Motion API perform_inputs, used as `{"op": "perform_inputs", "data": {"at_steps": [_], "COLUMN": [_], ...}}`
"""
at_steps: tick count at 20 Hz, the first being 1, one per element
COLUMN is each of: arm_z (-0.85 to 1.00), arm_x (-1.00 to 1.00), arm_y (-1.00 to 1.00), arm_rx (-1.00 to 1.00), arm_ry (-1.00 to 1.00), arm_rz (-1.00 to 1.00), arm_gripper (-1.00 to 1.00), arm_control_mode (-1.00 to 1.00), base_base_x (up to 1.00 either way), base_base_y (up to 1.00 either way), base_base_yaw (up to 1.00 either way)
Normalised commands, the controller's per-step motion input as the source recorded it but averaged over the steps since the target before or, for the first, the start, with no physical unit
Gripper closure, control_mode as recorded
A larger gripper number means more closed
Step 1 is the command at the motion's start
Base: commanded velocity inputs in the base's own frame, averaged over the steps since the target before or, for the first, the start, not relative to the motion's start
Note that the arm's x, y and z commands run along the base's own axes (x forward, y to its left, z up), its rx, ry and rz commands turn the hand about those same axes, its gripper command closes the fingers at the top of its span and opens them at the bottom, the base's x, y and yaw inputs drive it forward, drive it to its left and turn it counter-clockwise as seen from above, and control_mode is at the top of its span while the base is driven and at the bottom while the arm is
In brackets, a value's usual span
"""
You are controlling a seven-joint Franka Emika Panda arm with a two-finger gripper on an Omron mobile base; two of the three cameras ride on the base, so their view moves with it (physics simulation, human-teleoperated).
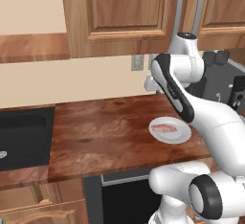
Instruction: Place the steak on the counter behind the older steak on the same shelf of the fridge to maintain FIFO order. Close the fridge door when finished.
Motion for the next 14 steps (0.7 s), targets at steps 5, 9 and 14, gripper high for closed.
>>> {"op": "perform_inputs", "data": {"at_steps": [5,9,14], "arm_z": [-0.4,-0.41,-0.46], "arm_x": [0.0,0.0,0.0], "arm_y": [-0.01,-0.34,-0.6], "arm_rx": [0.0,0.0,-0.01], "arm_ry": [0.0,-0.1,-0.08], "arm_rz": [0.01,0.1,0.13], "arm_gripper": [-1.0,-1.0,-1.0], "arm_control_mode": [-1.0,-1.0,-1.0], "base_base_x": [0.0,0.0,0.0], "base_base_y": [0.0,0.0,0.0], "base_base_yaw": [0.0,0.0,0.0]}}
